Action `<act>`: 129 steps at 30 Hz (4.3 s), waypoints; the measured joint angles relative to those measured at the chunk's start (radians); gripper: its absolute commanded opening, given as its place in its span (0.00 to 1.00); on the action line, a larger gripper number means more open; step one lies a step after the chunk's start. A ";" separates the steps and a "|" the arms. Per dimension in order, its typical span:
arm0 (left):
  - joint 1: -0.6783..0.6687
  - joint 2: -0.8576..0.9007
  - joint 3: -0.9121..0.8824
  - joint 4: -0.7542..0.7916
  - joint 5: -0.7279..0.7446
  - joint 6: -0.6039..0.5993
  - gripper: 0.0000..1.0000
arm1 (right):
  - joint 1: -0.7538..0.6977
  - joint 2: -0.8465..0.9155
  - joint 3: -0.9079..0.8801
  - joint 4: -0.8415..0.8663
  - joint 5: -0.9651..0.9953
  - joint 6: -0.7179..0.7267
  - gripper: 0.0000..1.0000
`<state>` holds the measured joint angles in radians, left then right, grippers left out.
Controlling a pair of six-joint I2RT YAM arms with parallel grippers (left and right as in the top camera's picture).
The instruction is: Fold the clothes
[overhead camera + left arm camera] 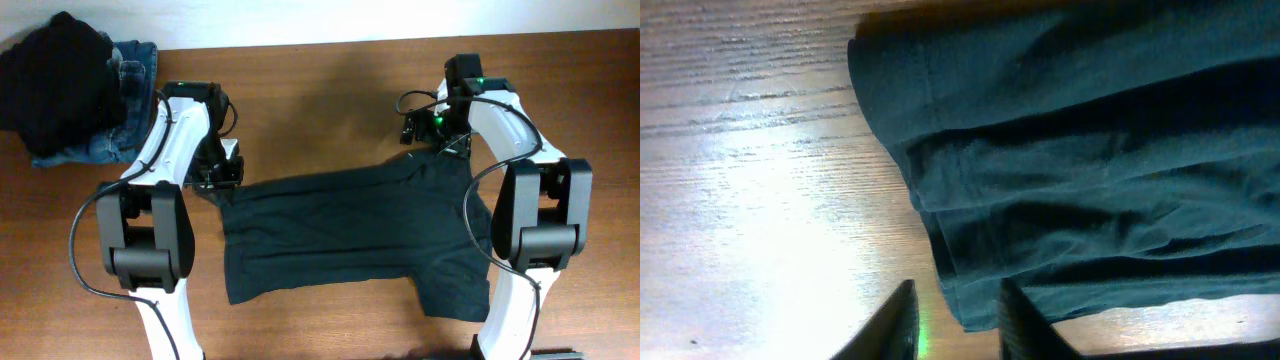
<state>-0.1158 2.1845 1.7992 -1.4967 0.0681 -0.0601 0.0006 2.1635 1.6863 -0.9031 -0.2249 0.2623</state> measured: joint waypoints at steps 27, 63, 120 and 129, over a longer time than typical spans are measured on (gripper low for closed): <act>-0.100 0.000 0.000 0.115 0.102 -0.011 0.12 | 0.000 0.000 0.000 -0.031 0.005 0.005 0.99; -0.098 0.000 -0.109 0.268 0.101 -0.020 0.01 | 0.000 0.000 -0.002 -0.148 0.225 0.156 0.04; -0.104 0.076 -0.091 0.538 0.145 -0.012 0.02 | -0.222 0.041 -0.054 -0.005 0.251 0.152 0.04; -0.108 0.077 -0.085 0.581 0.122 -0.011 0.03 | -0.223 0.042 -0.052 -0.005 0.251 0.146 0.04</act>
<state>-0.2234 2.2612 1.7138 -0.9154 0.1905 -0.0715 -0.2222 2.2051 1.6344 -0.9081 0.0257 0.4080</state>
